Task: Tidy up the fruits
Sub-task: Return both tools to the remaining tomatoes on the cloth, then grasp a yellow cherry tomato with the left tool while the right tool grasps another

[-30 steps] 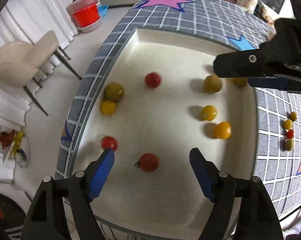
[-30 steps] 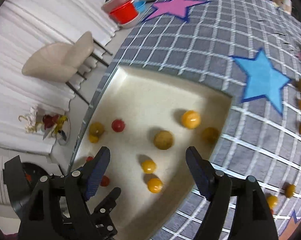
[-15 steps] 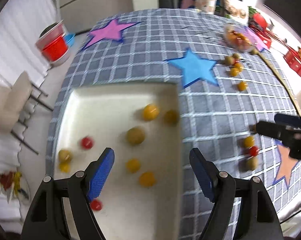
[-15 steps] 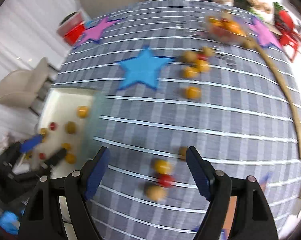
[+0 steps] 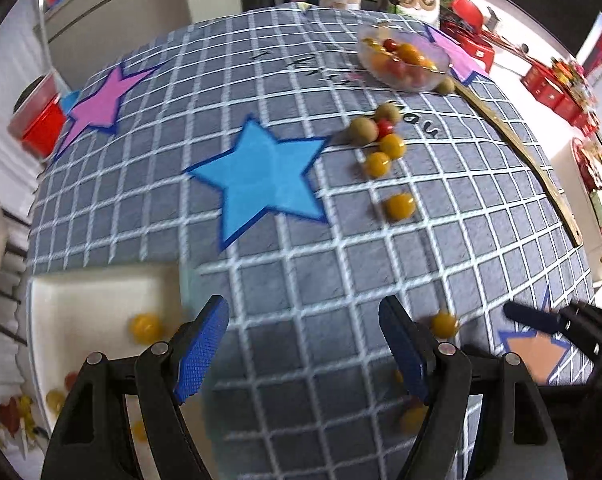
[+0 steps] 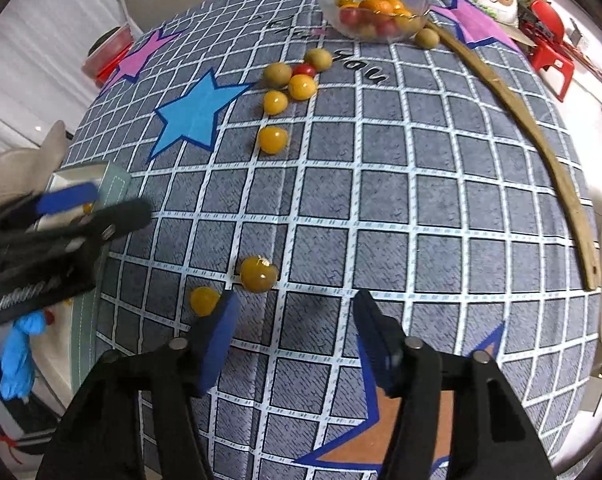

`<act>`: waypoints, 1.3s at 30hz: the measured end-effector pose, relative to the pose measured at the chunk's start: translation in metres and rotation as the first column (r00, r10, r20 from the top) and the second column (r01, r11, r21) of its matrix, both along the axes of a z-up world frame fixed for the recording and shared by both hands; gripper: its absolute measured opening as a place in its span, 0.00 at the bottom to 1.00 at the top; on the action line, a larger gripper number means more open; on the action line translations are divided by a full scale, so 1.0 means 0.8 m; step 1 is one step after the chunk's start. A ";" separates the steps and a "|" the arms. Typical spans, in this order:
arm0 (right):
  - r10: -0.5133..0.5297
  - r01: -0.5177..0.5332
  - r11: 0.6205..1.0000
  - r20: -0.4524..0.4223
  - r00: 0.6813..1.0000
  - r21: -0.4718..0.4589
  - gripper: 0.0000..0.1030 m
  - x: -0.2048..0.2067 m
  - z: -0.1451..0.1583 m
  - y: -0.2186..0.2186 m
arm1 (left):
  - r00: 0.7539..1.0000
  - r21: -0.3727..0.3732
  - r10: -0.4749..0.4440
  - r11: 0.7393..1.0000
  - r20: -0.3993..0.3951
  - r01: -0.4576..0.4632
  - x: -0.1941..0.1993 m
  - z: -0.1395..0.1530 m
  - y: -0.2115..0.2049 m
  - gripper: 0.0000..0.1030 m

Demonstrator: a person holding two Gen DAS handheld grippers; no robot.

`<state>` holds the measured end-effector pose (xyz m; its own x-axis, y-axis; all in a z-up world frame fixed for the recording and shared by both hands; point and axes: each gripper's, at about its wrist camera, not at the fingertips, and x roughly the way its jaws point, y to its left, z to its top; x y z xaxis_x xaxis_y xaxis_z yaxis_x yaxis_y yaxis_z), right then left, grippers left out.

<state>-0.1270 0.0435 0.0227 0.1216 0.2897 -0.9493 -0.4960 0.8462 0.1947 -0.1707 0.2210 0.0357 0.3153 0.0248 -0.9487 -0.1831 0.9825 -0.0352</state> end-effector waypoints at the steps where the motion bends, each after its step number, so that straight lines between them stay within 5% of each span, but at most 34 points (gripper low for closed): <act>1: 0.013 -0.013 1.000 0.000 1.000 0.008 0.59 -0.001 -0.002 0.000 | 1.000 -0.001 -0.011 1.000 0.002 0.011 0.005 -0.001 -0.003 0.76; 14: 0.024 -0.024 0.998 0.012 1.000 0.056 0.51 -0.001 -0.020 0.022 | 0.995 -0.011 -0.097 0.995 0.014 0.097 0.088 -0.036 -0.045 0.76; 17: 0.011 -0.013 0.998 0.023 1.000 0.066 0.49 0.002 -0.023 0.026 | 0.995 -0.014 -0.103 0.995 -0.002 0.102 0.095 -0.043 -0.047 0.59; 23: -0.003 0.001 0.996 0.022 1.000 0.092 0.35 0.014 -0.025 0.034 | 0.994 0.008 -0.110 0.994 -0.009 0.110 0.100 -0.049 -0.053 0.50; 26: 0.001 0.001 0.992 -0.013 1.000 0.127 0.23 0.023 -0.026 0.038 | 0.993 0.000 -0.117 0.993 -0.002 0.117 0.101 -0.048 -0.056 0.34; 29: -0.013 0.016 0.990 -0.022 1.000 0.140 0.23 0.027 -0.023 0.036 | 0.993 -0.006 -0.122 0.993 0.007 0.122 0.101 -0.047 -0.059 0.21; 39: -0.079 0.093 0.983 -0.091 0.993 0.161 0.23 0.044 -0.018 0.000 | 0.997 -0.054 -0.066 0.996 0.032 0.067 0.060 -0.020 -0.036 0.21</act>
<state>-0.0918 0.0437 0.0083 0.0749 0.4346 -0.8975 -0.3993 0.8378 0.3723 -0.1229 0.1920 0.0195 0.3426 -0.0487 -0.9382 -0.1153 0.9889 -0.0935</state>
